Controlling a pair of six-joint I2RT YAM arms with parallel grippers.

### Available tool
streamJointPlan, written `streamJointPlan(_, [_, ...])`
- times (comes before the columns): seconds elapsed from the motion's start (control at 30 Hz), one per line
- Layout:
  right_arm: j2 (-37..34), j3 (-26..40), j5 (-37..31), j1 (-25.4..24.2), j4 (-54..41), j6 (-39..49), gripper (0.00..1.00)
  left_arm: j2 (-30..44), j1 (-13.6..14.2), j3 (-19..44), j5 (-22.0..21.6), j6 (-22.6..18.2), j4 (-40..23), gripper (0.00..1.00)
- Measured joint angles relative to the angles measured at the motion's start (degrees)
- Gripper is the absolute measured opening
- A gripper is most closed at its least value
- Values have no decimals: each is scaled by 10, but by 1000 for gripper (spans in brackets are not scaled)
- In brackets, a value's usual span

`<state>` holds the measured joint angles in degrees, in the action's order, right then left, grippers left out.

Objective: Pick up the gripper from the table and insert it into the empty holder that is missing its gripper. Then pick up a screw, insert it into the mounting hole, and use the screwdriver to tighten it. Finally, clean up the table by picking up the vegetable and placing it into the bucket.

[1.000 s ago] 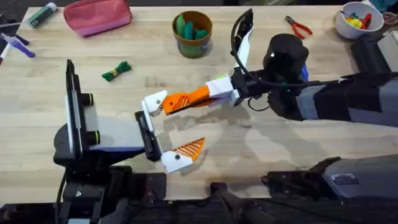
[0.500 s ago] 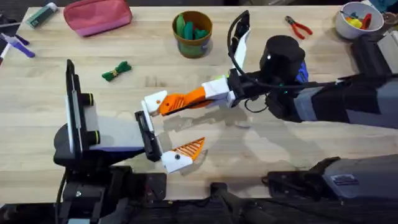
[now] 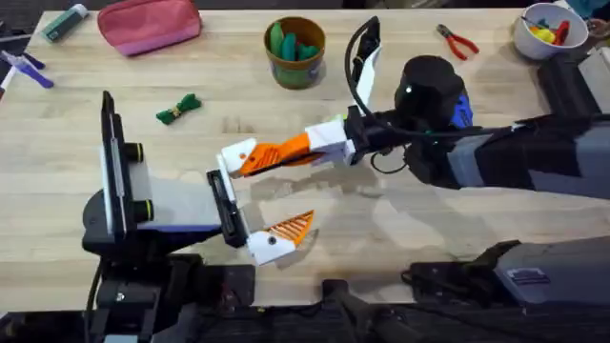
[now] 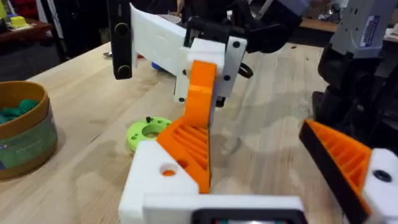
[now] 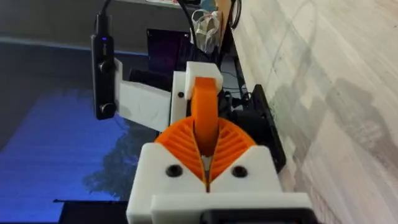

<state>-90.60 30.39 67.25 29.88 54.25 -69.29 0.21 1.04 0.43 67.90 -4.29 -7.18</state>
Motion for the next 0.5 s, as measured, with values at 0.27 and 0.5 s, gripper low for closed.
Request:
streamJointPlan(0.27, [-2, 8, -14, 11, -2, -2, 11, 0, 0, 0, -1, 0, 0, 988])
streamJointPlan(0.5, [-14, 15, -17, 16, 1, -4, 11, 0, 0, 0, 0, 0, 0, 988])
